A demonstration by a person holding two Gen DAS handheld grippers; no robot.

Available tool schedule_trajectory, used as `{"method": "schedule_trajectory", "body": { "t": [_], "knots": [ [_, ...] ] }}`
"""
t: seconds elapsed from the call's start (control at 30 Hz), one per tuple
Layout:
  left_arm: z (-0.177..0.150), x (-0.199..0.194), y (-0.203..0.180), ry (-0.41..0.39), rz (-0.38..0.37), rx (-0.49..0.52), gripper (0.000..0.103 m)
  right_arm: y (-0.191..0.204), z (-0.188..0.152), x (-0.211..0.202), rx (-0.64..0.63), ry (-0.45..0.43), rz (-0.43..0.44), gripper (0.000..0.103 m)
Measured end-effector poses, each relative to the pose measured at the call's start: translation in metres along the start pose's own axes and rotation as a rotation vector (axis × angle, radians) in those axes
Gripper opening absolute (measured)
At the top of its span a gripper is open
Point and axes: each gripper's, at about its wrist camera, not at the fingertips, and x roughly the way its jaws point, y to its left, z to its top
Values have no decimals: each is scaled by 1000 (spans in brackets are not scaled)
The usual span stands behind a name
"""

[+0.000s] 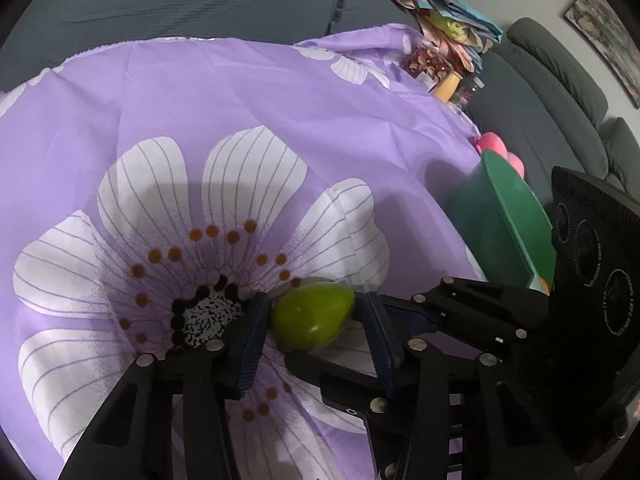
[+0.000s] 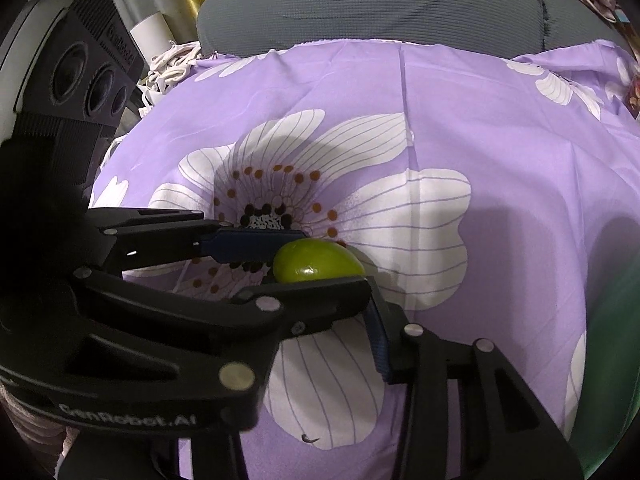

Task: Organize fruits
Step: 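Close the left gripper on the green fruit and lift it, then carry the green fruit with the left gripper over the bowl and release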

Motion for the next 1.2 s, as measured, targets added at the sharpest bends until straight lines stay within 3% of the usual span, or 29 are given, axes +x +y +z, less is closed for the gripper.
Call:
{"method": "schedule_trajectory", "body": {
  "t": [0.47, 1.2],
  "knots": [
    [-2, -19, -22, -41, 15, 41, 44, 6, -6, -28, 18, -56, 0, 42],
    [-20, -59, -105, -100, 39, 172, 44, 9, -41, -112, 12, -179, -40, 42]
  ]
}}
